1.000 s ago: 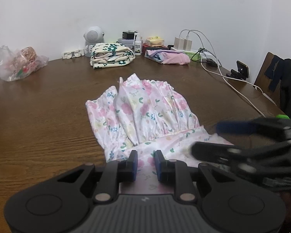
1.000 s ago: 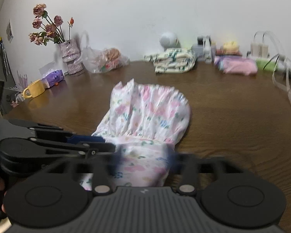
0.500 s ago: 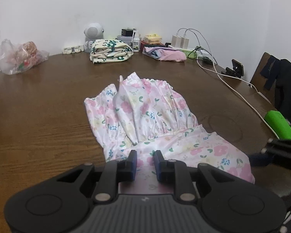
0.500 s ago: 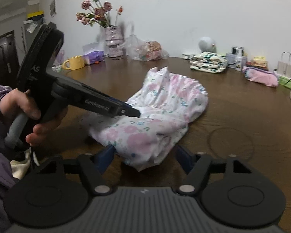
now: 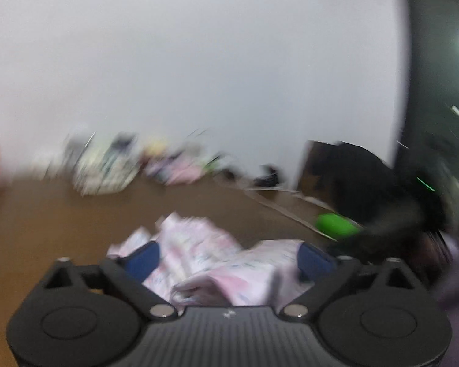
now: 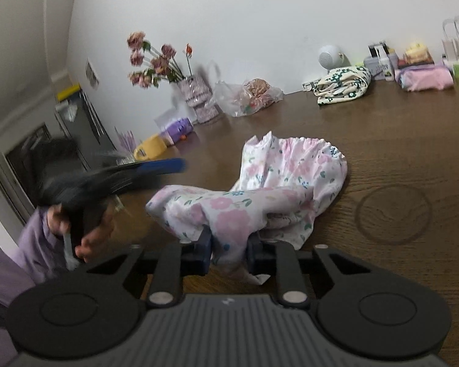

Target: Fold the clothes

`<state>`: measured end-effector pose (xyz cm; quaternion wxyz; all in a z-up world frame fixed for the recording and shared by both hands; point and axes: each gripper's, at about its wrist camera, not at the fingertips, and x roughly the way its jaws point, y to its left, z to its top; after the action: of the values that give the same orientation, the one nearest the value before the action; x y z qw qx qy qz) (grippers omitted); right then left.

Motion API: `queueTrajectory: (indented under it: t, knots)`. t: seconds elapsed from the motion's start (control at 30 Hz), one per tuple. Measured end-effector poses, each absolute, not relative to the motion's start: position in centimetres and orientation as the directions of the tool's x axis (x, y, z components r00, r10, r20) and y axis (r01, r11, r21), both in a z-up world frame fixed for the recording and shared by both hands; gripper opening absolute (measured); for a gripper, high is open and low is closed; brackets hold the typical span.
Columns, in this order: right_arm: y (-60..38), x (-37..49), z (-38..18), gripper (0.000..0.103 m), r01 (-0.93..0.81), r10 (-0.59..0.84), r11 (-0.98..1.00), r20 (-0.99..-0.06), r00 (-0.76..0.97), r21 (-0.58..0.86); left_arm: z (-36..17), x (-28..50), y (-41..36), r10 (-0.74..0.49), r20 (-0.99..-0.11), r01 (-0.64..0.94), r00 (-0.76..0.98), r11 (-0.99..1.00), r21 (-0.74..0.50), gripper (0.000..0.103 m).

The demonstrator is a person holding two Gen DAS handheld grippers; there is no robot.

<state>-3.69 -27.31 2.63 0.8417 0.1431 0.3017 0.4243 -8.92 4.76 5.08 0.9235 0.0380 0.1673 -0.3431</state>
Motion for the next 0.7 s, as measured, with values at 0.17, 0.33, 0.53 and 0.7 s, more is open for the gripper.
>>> queueTrajectory:
  t: [0.17, 0.33, 0.53, 0.7]
  knots:
    - [-27.9, -1.8, 2.8, 0.020, -0.602, 0.829, 0.559, -0.388, 0.402, 0.570, 3.9, -12.8, 2.9, -0.624, -0.317, 0.700, 0.714, 0.637, 0.322, 0.100]
    - [-27.8, -1.3, 3.4, 0.020, -0.628, 0.841, 0.537, -0.415, 0.347, 0.564, 2.0, -11.1, -0.1, -0.574, -0.432, 0.718, 0.695, 0.529, 0.452, 0.100]
    - [-27.6, -2.2, 4.2, 0.019, -0.657, 0.857, 0.502, -0.426, 0.291, 0.562, 1.1, -8.7, -1.5, -0.600, -0.491, 0.773, 0.632, 0.445, 0.451, 0.100]
    - [-27.2, -2.4, 4.9, 0.018, -0.701, 0.864, 0.472, -0.439, 0.247, 0.535, 0.3, -6.0, -1.9, -0.609, -0.598, 0.851, 0.521, 0.421, 0.312, 0.067]
